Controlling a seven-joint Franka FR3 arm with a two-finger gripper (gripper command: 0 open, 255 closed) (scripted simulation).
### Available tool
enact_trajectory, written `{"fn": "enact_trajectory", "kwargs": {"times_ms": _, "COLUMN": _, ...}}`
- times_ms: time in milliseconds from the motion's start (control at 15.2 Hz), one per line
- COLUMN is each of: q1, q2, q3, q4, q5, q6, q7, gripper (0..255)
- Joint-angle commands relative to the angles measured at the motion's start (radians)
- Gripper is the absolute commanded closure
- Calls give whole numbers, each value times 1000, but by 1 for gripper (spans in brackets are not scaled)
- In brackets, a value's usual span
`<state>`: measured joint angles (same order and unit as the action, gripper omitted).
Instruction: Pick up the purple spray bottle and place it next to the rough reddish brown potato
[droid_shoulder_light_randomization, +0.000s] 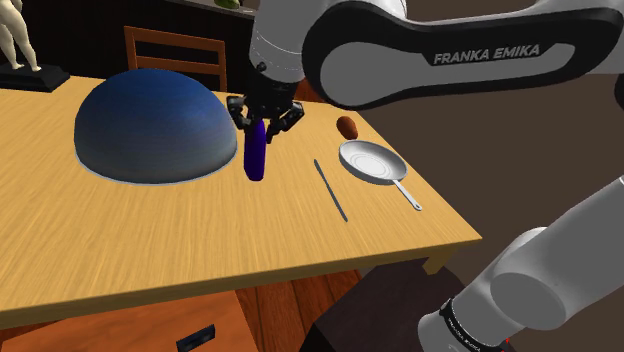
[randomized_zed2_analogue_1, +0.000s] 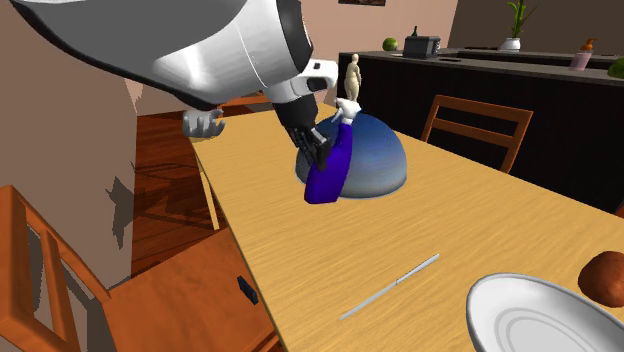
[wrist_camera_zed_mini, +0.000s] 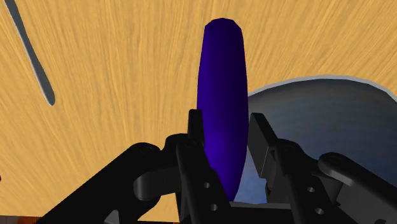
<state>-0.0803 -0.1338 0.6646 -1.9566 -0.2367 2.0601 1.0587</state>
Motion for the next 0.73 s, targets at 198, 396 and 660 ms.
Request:
{"fn": "enact_trajectory", "kwargs": {"times_ms": 198, "q1": 0, "q2": -7, "q3": -4, "q4": 61, "q5": 13, "q6": -64, "q7": -22, "gripper": 255}}
{"fn": "enact_trajectory", "kwargs": {"times_ms": 396, "q1": 0, "q2": -6, "q3": -4, "q4": 101, "q5": 16, "q6": -103, "q7": -32, "gripper": 255}}
{"fn": "enact_trajectory", "kwargs": {"times_ms": 660, "q1": -1, "q2": -1, "q3": -3, "q4": 159, "q5": 17, "q6": -155, "q7": -44, "gripper": 255}}
